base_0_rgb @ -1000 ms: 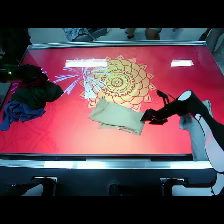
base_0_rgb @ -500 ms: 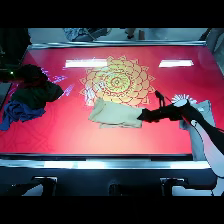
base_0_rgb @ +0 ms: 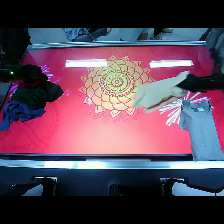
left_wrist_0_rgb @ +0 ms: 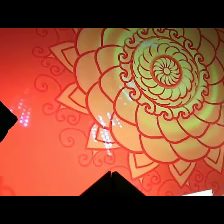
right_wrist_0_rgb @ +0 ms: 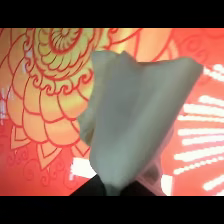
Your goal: Fold the shirts.
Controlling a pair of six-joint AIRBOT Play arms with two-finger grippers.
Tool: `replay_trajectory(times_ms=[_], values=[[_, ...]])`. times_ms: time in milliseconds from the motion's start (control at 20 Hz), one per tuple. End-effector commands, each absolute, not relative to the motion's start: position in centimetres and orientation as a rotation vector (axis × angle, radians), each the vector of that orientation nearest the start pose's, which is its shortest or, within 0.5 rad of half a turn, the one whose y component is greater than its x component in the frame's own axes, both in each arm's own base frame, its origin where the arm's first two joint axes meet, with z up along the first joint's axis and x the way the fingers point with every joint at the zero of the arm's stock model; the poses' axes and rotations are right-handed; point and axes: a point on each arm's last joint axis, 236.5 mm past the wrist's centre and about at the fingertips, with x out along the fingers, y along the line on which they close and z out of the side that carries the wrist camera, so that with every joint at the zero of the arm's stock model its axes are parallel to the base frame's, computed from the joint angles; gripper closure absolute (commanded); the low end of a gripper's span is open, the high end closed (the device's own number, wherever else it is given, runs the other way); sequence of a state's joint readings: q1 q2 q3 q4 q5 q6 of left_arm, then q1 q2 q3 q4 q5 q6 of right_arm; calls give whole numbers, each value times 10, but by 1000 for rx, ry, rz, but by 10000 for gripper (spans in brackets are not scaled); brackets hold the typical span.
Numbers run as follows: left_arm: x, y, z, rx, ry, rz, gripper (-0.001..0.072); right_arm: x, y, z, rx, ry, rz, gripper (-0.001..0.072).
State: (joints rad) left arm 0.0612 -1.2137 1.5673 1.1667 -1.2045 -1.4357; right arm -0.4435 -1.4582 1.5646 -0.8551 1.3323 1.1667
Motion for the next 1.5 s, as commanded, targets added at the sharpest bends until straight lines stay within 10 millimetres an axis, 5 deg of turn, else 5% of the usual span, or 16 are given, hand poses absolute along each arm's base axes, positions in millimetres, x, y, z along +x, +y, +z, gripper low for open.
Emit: replay_trajectory(times_ms=[0, 350, 500, 700, 950, 1450], values=[[434, -60, 210, -194, 808, -290, 672, 432, -137, 147, 518, 903, 140, 670], [434, -61, 210, -194, 808, -292, 671, 402, -216, 156, 622, 813, -18, 669], [434, -61, 210, -194, 808, -292, 671, 390, -228, 171, 637, 784, -27, 669], [434, -61, 210, -193, 808, -292, 672, 350, -254, 191, 643, 775, -124, 669], [434, -61, 210, -193, 807, -293, 671, 266, -253, 115, 629, 1196, -250, 669], [434, -61, 210, -194, 808, -292, 671, 159, -229, -30, 627, 1622, -355, 668]])
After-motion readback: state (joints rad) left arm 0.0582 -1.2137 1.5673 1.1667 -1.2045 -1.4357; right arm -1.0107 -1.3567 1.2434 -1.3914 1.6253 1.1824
